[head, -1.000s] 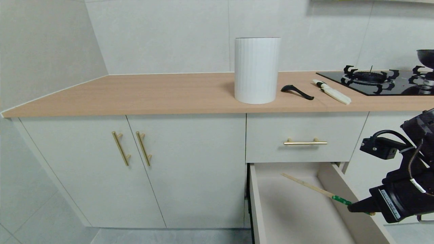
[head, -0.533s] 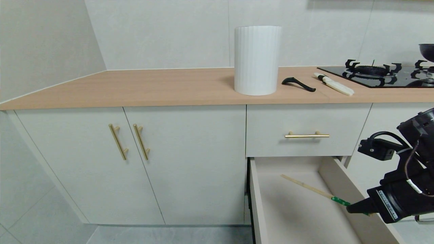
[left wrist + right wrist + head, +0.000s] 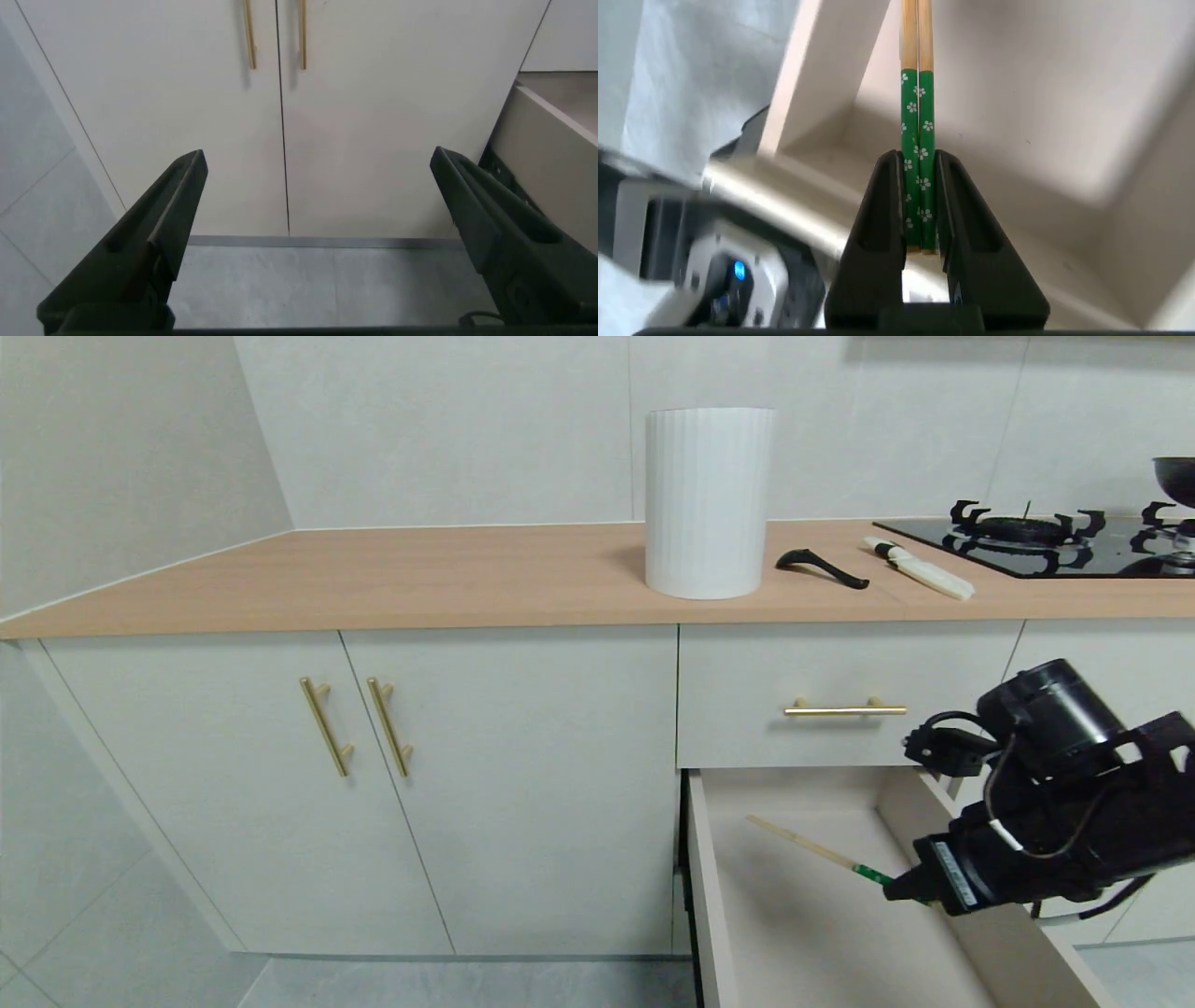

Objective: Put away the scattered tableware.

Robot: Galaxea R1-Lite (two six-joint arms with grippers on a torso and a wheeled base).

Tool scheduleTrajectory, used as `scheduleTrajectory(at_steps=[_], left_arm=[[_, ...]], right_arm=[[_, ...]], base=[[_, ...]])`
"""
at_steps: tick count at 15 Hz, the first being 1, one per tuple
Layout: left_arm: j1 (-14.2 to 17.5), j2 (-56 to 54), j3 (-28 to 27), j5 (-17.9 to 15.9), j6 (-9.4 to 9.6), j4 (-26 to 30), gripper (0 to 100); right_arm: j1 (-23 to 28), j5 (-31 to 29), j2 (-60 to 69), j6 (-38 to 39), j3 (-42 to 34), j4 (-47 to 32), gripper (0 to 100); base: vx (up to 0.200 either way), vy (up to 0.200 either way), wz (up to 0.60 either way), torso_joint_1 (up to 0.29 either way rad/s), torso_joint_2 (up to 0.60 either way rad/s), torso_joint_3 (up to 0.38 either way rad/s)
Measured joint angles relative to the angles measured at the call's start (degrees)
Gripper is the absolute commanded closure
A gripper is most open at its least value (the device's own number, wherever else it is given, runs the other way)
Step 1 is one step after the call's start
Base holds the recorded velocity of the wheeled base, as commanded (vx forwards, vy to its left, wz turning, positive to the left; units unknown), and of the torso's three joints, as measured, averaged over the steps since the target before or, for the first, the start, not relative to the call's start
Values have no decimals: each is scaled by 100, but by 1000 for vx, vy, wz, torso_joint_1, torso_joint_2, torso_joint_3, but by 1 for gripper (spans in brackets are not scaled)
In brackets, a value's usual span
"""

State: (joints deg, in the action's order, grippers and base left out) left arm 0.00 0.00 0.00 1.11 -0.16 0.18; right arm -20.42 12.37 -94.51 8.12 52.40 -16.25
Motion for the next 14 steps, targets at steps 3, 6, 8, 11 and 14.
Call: scheduleTrajectory(at_steps=[3, 6, 8, 11, 14], left_arm=[[0, 0, 0, 0, 0, 0, 0], [0, 0, 0, 0, 0, 0, 0], [0, 0, 0, 1, 0, 0, 0], [0, 0, 0, 1, 0, 0, 0], [0, 0, 0, 0, 0, 0, 0]], right_arm=[[-9, -178, -1154, 433, -5, 1064, 100], [-20, -512, -2216, 877, 77, 2035, 100], [-66, -769, -2767, 1323, 271, 2347, 100], [-195, -948, -3289, 1382, 396, 2382, 100], [-341, -1425, -3595, 1397, 416, 2393, 100]], base=[[0, 0, 0, 0, 0, 0], [0, 0, 0, 0, 0, 0], [0, 0, 0, 0, 0, 0], [0, 0, 0, 0, 0, 0], [0, 0, 0, 0, 0, 0]])
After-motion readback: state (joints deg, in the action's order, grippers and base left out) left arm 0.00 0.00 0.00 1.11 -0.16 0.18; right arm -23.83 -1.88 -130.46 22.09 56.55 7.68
